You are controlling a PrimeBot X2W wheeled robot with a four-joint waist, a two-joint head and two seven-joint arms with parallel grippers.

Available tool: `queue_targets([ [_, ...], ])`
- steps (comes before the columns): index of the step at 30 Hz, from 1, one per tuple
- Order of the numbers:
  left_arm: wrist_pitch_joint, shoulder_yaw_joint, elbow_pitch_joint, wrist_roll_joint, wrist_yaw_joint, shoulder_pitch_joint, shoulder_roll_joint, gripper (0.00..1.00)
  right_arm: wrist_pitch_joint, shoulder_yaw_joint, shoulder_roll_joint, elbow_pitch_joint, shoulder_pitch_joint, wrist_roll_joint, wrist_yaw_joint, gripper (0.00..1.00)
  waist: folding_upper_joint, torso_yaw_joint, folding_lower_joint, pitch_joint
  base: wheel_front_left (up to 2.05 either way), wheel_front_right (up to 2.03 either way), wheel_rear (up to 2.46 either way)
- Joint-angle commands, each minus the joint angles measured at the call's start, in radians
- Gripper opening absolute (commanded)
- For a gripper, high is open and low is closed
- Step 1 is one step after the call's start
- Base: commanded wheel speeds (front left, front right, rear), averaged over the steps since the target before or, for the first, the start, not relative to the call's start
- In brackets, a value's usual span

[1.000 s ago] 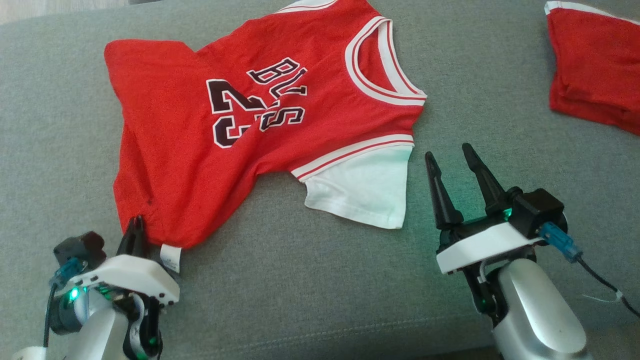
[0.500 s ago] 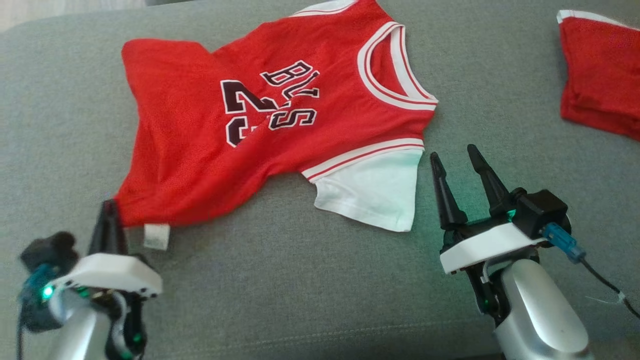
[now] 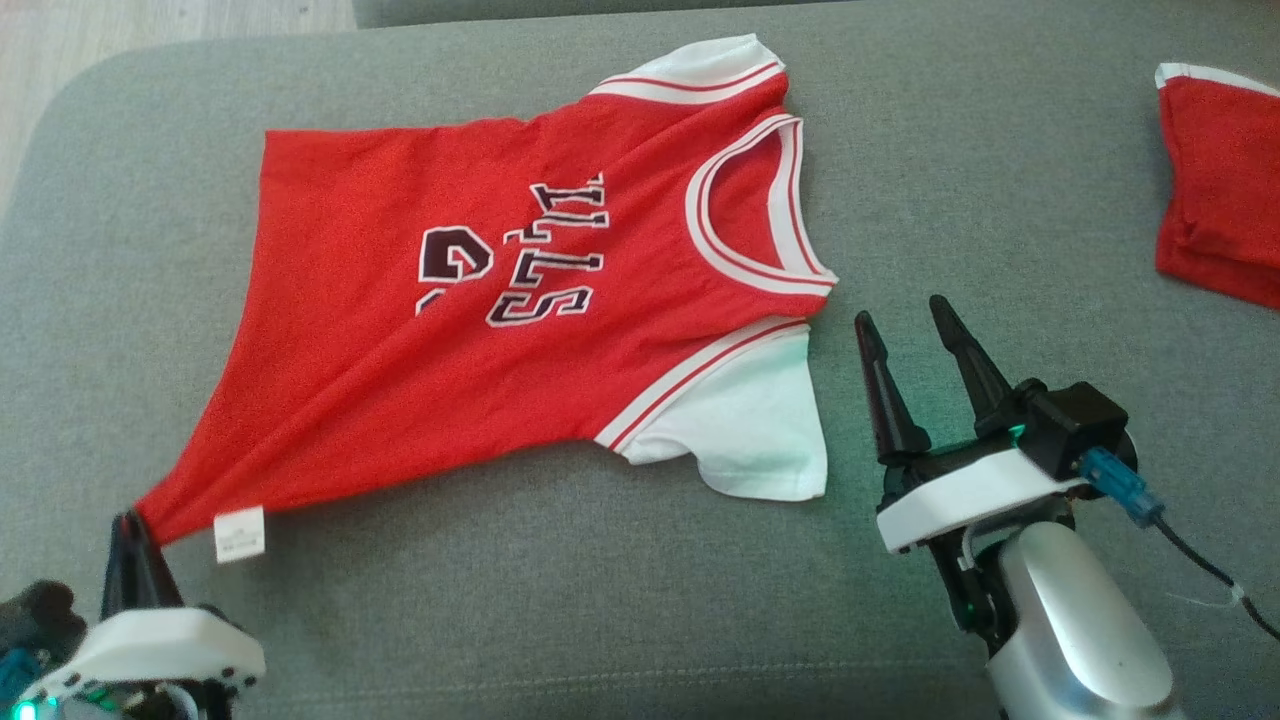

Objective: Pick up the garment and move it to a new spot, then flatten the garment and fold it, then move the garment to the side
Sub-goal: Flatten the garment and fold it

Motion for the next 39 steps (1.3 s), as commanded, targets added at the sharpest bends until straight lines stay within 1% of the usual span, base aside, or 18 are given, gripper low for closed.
queue_targets([
  [1, -0.012, 0.048, -0.009, -0.003, -0.004, -0.036, 0.011, 0.00, 0.004, 0.025, 0.004, -0.027, -0.019, -0.005, 0.007, 1.00, 0.0000, -0.001, 0.0000, -0.003, 0.00, 0.00, 0.00],
  [4, -0.012, 0.066, 0.052, 0.000, -0.028, -0.046, -0.017, 0.00, 0.014, 0.025, 0.004, -0.028, -0.017, -0.010, 0.007, 1.00, 0.0000, -0.004, 0.0000, -0.007, 0.00, 0.00, 0.00],
  [5, -0.012, 0.073, 0.067, 0.004, -0.036, -0.048, -0.029, 0.12, 0.017, 0.022, 0.004, -0.028, -0.015, -0.013, 0.007, 1.00, 0.0000, -0.005, 0.0000, -0.008, 0.00, 0.00, 0.00],
  [6, -0.012, 0.080, 0.080, 0.011, -0.043, -0.050, -0.038, 0.49, 0.020, 0.018, 0.004, -0.029, -0.012, -0.017, 0.007, 1.00, 0.0000, -0.006, 0.0000, -0.009, 0.00, 0.00, 0.00],
  [7, -0.012, 0.088, 0.090, 0.019, -0.050, -0.051, -0.046, 1.00, 0.023, 0.014, 0.004, -0.029, -0.007, -0.022, 0.007, 1.00, 0.0000, -0.007, 0.0000, -0.011, 0.00, 0.00, 0.00],
  [11, -0.012, 0.129, 0.104, 0.051, -0.087, -0.051, -0.080, 1.00, 0.037, -0.005, 0.004, -0.032, 0.021, -0.040, 0.007, 1.00, 0.0000, -0.005, 0.0000, -0.019, 0.00, 0.00, 0.00],
  [16, -0.012, 0.173, 0.048, 0.118, -0.142, -0.041, -0.116, 1.00, 0.073, -0.001, 0.004, -0.023, 0.074, -0.046, 0.007, 1.00, 0.0000, 0.009, 0.0000, -0.035, 0.00, 0.00, 0.00],
  [20, -0.012, 0.178, -0.013, 0.171, -0.189, -0.031, -0.149, 1.00, 0.113, 0.021, 0.004, 0.007, 0.115, -0.026, 0.007, 1.00, 0.0000, 0.021, 0.0000, -0.039, 0.00, 0.00, 0.00],
  [24, -0.012, 0.172, -0.060, 0.207, -0.226, -0.023, -0.175, 1.00, 0.125, 0.056, 0.004, 0.059, 0.117, 0.011, 0.007, 1.00, 0.0000, 0.029, 0.0000, -0.032, 0.00, 0.00, 0.00],
  [28, -0.012, 0.155, -0.077, 0.231, -0.245, -0.025, -0.189, 1.00, 0.116, 0.097, 0.004, 0.154, 0.075, 0.059, 0.007, 1.00, 0.0000, 0.039, 0.0000, -0.022, 0.00, 0.00, 0.00],
  [29, -0.012, 0.155, -0.077, 0.231, -0.245, -0.025, -0.189, 1.00, 0.116, 0.097, 0.004, 0.154, 0.075, 0.059, 0.007, 1.00, 0.0000, 0.039, 0.0000, -0.022, 0.00, 0.00, 0.00],
  [32, -0.012, 0.147, -0.080, 0.242, -0.251, -0.027, -0.193, 1.00, 0.107, 0.132, 0.004, 0.231, 0.040, 0.088, 0.007, 1.00, 0.0000, 0.048, 0.0000, -0.021, 0.00, 0.00, 0.00],
  [33, -0.012, 0.146, -0.081, 0.244, -0.253, -0.027, -0.194, 1.00, 0.101, 0.143, 0.004, 0.252, 0.031, 0.098, 0.007, 0.91, 0.0000, 0.050, 0.0000, -0.022, 0.00, 0.00, 0.00],
  [34, -0.012, 0.146, -0.082, 0.246, -0.254, -0.025, -0.195, 1.00, 0.095, 0.152, 0.004, 0.272, 0.022, 0.105, 0.007, 0.49, 0.0000, 0.051, 0.0000, -0.022, 0.00, 0.00, 0.00],
  [35, -0.012, 0.148, -0.084, 0.247, -0.255, -0.023, -0.196, 1.00, 0.089, 0.161, 0.004, 0.288, 0.013, 0.110, 0.007, 0.32, 0.0000, 0.051, 0.0000, -0.022, 0.00, 0.00, 0.00],
  [36, -0.012, 0.152, -0.086, 0.248, -0.256, -0.021, -0.196, 1.00, 0.084, 0.169, 0.004, 0.302, 0.005, 0.115, 0.007, 0.00, 0.0000, 0.049, 0.0000, -0.020, 0.00, 0.00, 0.00],
  [39, -0.012, 0.164, -0.096, 0.251, -0.256, -0.015, -0.197, 1.00, 0.057, 0.171, 0.004, 0.331, -0.020, 0.112, 0.007, 0.00, 0.0000, 0.034, 0.0000, -0.010, 0.00, 0.00, 0.00],
])
